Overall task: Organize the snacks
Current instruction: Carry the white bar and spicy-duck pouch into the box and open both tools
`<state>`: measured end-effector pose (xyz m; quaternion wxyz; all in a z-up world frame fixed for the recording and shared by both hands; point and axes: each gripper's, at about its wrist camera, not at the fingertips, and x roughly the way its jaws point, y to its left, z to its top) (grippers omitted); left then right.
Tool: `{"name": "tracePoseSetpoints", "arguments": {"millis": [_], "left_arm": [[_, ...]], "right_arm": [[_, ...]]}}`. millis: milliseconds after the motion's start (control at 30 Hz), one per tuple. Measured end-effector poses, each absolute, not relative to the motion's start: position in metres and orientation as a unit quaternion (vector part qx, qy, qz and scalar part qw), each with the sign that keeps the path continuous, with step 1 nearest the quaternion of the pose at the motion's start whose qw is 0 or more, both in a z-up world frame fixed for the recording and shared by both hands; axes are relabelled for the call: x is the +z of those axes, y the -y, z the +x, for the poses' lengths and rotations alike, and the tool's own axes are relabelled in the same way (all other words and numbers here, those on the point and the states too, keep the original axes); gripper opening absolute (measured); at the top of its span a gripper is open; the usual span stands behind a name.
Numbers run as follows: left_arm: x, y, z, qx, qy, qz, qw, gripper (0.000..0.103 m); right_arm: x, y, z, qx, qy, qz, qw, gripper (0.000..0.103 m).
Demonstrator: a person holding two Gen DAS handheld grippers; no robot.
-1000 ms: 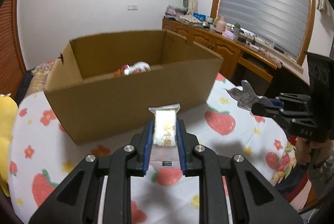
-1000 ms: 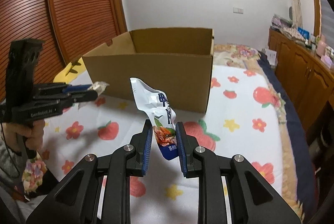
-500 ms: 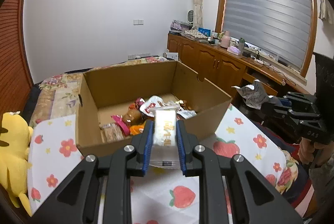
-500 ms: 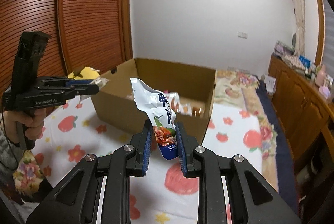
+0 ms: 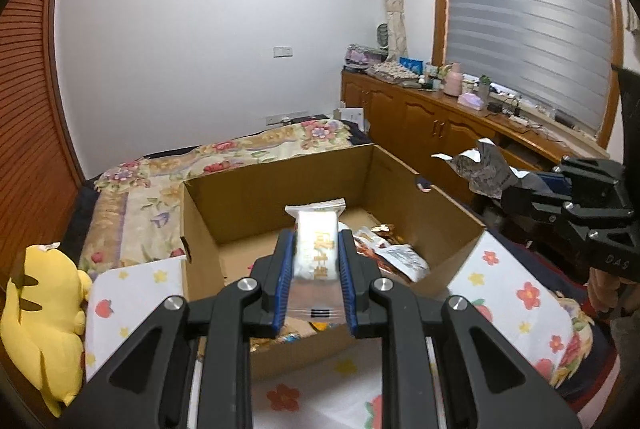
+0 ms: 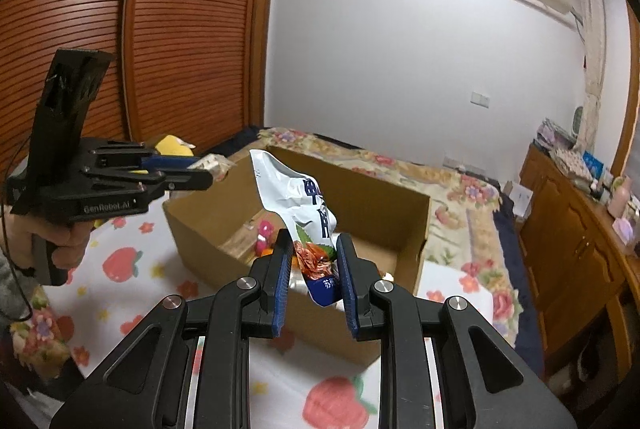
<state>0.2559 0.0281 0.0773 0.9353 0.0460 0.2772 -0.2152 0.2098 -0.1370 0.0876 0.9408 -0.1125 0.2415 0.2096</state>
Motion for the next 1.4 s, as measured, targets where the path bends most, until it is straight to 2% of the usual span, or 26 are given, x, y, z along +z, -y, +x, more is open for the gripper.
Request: {"name": "tracePoseSetpoints", "arguments": {"millis": [567, 700, 767, 1067, 1100, 1167, 1200, 1400], "left_arm": [[0.030, -0.033, 0.323, -0.182, -0.353, 0.015, 0.918, 0.019], [0.019, -0.026, 0.328, -0.180, -0.365, 0.024, 0.913, 0.019], [0.014, -0.024, 0.328, -0.181, -0.370, 0.029, 0.910, 0.019], [-0.002, -0.014, 0.330, -0.179, -0.389, 0.041, 0.903, 0.022], [-0.003, -0.014, 0.330, -0.179, -0.389, 0.040, 0.903, 0.023], [-0.004, -0.013, 0.331, -0.178, -0.391, 0.038, 0.902, 0.043], [-0.004, -0.014, 0.331, -0.177, -0.390, 0.036, 0.903, 0.046], [-0.003, -0.014, 0.331, -0.173, -0.392, 0.033, 0.903, 0.050]], "right_arm": [[0.064, 0.105, 0.282, 0.198, -0.270, -0.122, 0.934, 0.021], [0.048, 0.099, 0.299, 0.189, -0.292, -0.125, 0.929, 0.013], [0.033, 0.096, 0.308, 0.186, -0.310, -0.128, 0.924, 0.003], [0.004, 0.099, 0.315, 0.185, -0.342, -0.119, 0.914, 0.002], [0.003, 0.099, 0.315, 0.185, -0.343, -0.117, 0.913, 0.002], [0.001, 0.100, 0.314, 0.188, -0.347, -0.108, 0.912, 0.002], [0.001, 0.102, 0.316, 0.189, -0.348, -0.105, 0.912, 0.002], [0.001, 0.106, 0.316, 0.187, -0.351, -0.080, 0.914, 0.002]]}}
